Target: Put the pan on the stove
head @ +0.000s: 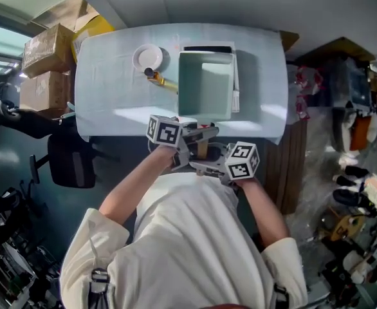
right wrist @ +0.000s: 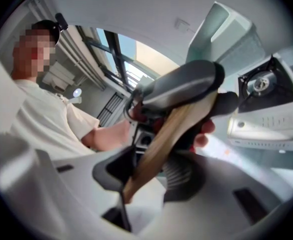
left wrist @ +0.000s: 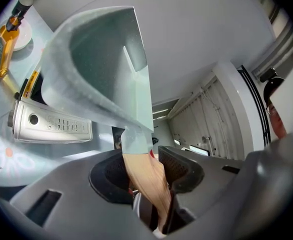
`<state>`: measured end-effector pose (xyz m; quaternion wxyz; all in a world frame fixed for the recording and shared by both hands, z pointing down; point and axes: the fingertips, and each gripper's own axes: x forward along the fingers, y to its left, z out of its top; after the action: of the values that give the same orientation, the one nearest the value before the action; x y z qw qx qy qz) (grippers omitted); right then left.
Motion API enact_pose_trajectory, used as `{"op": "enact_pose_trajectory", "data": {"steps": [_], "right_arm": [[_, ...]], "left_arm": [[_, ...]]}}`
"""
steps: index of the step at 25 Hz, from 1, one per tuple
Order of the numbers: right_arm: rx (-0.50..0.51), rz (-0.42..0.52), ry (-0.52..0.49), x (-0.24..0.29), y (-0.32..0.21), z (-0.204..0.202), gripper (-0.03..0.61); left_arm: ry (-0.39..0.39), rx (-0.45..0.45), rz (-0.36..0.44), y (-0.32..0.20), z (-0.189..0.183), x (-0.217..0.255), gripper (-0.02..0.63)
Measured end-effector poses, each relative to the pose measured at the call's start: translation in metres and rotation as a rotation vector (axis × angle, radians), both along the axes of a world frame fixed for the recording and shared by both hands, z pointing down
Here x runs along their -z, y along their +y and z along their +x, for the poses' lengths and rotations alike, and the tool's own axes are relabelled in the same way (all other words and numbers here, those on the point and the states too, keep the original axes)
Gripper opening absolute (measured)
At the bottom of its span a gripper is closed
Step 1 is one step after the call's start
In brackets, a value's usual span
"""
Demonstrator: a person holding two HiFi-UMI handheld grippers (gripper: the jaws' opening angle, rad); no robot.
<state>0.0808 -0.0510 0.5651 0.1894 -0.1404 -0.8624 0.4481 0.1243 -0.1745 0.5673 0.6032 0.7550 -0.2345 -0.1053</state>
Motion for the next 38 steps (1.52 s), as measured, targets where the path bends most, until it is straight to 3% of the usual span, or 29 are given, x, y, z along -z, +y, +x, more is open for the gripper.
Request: {"op": "enact_pose_trajectory", "data": {"steps": [6,22,38], "right_arm": [[0.016,-0.035,-0.008,-0.002,-0.012,-0.004,0.181],[-0.013,-0.066,0.047,-0.053,-0.050,-0.030,0.180],[-0.016,-0.111,0.104,-0.113,-0.092,-0.023,0.181]], "left_arm": [[0.006,0.025,-0.026,-0.012,-0.006,-0.006,0.176],[-0.009,-0.024,-0.055,-0.048,-0.029,-0.063,0.178],[0.004,-0.045,-0.110,-0.090,-0.020,-0.124,0.178]]}}
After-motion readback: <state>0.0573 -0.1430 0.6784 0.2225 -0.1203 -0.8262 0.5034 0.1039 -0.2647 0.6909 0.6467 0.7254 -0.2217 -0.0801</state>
